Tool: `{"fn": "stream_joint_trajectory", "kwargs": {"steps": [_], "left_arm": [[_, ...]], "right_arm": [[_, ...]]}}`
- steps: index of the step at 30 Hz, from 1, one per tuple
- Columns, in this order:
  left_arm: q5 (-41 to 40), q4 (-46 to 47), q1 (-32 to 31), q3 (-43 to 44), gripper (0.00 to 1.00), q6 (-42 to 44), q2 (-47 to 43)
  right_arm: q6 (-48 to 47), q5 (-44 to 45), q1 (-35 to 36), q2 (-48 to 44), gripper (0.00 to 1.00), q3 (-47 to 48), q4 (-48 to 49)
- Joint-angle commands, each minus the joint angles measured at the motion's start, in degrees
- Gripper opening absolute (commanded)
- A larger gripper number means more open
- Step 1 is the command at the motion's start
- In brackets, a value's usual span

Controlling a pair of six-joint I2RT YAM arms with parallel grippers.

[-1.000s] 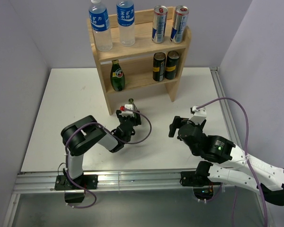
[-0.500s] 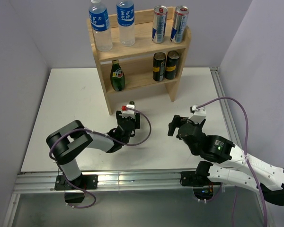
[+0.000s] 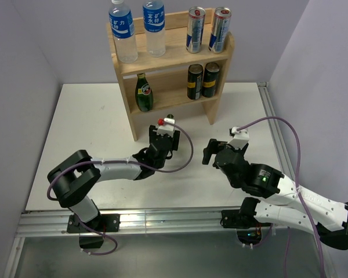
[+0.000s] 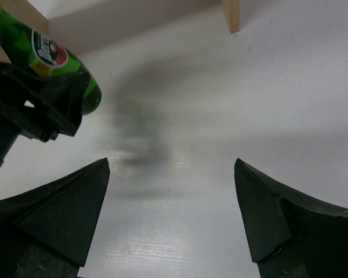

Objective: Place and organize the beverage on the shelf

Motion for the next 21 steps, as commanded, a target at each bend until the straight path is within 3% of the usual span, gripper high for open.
{"fn": "stream_joint_trajectory", "kwargs": {"steps": [1, 9, 21], "left_arm": [[-1.38, 4.88, -0.42, 9.52, 0.0, 4.14, -5.01], [-1.64, -1.27, -0.15, 24.63, 0.0, 9.5, -3.34], [-1.03, -4.17, 3.71, 36.42, 0.0, 15.13, -0.53]], "right_arm": [[-0.36, 2.44, 0.46, -0.78, 0.95, 2.67, 1.56], [-0.88, 2.8, 0.37, -1.31, 0.95, 3.2, 1.64], [-2.29, 3.15, 0.37, -1.92, 0.95, 4.69, 1.73]]}}
